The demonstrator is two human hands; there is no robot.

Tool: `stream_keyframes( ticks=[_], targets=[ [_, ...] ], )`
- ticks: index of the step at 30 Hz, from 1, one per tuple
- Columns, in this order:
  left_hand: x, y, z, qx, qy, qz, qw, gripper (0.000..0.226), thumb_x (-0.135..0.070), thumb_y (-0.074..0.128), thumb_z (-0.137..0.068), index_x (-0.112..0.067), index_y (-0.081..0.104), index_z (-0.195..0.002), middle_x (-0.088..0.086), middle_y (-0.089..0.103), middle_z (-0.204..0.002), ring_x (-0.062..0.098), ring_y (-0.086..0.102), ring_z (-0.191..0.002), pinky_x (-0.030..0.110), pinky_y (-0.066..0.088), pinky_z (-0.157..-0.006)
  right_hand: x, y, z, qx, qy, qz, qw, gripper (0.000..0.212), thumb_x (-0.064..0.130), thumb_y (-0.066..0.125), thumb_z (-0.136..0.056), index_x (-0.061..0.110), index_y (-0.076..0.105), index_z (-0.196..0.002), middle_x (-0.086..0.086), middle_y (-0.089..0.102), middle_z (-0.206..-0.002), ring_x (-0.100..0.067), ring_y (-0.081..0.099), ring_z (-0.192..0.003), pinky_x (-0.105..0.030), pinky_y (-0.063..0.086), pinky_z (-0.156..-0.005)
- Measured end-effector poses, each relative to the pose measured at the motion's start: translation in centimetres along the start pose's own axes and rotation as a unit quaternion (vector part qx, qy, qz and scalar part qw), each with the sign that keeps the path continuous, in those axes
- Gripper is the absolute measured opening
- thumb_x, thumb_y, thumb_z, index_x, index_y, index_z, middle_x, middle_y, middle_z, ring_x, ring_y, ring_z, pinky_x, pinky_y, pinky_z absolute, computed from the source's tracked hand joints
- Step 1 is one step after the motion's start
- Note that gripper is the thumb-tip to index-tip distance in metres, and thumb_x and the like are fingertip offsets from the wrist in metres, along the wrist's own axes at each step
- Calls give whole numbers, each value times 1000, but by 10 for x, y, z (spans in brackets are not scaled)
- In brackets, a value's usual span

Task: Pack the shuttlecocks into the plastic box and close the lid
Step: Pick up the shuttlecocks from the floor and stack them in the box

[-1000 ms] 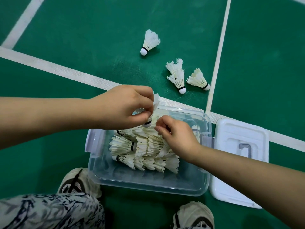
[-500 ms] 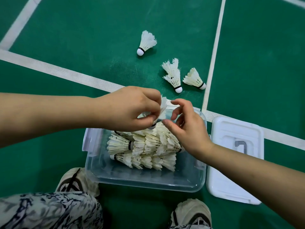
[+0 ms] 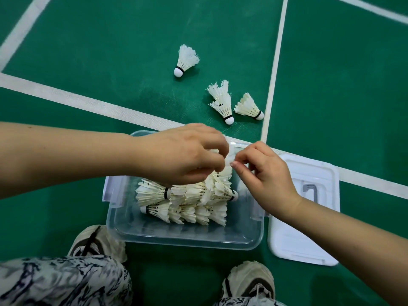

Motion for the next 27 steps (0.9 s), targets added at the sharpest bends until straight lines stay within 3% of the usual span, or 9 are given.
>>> stream_keyframes(
  ticks=[4, 8, 13, 19, 27],
  targets=[
    [16, -5, 7, -38, -60, 13, 997, 25, -21, 41, -86, -16, 51, -109, 10, 57, -110, 18, 44, -100, 28, 32, -87, -10, -5, 10, -11, 56, 12, 998, 14, 32, 53, -81, 21, 55, -72, 16, 41, -69, -10, 42, -64, -25, 36, -58],
    [24, -1, 15, -45, -98, 21, 994, 26, -18, 37, -87, -18, 47, -111, 10, 58, -108, 17, 43, -98, 26, 33, -84, -10, 3, 13, 7, 80, 24, 996, 14, 29, 55, -81, 19, 57, -73, 13, 43, -71, -9, 43, -63, -29, 39, -61],
    [28, 3, 19, -36, -100, 17, 994, 27, -15, 38, -86, -18, 48, -111, 8, 58, -108, 16, 44, -96, 25, 34, -83, -6, 21, 7, 53, 93, 19, 994, 11, 23, 59, -87, 21, 57, -76, 15, 42, -71, -10, 45, -68, -25, 34, -64],
    [35, 4, 21, -43, -112, 30, 992, 29, -17, 35, -85, -19, 47, -112, 9, 59, -107, 15, 43, -96, 24, 33, -82, -6, 42, -1, 100, 114, -65, 986, 17, 20, 58, -88, 27, 50, -75, 0, 57, -83, -23, 62, -77, -38, 50, -72],
    [53, 8, 22, -40, -135, 30, 990, 33, -17, 35, -83, -16, 50, -112, 10, 59, -105, 17, 45, -95, 23, 32, -81, -16, 72, -7, 211, 182, -9, 960, 13, 23, 51, -91, 21, 49, -78, -1, 63, -83, -18, 53, -75, -27, 34, -64]
  ],
)
Point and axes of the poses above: each hand's wrist, its own z-axis away from the middle knuckle, its own y-axis out of the palm, x = y × z, the point moved 7 cm from there along -z, towards the middle knuckle
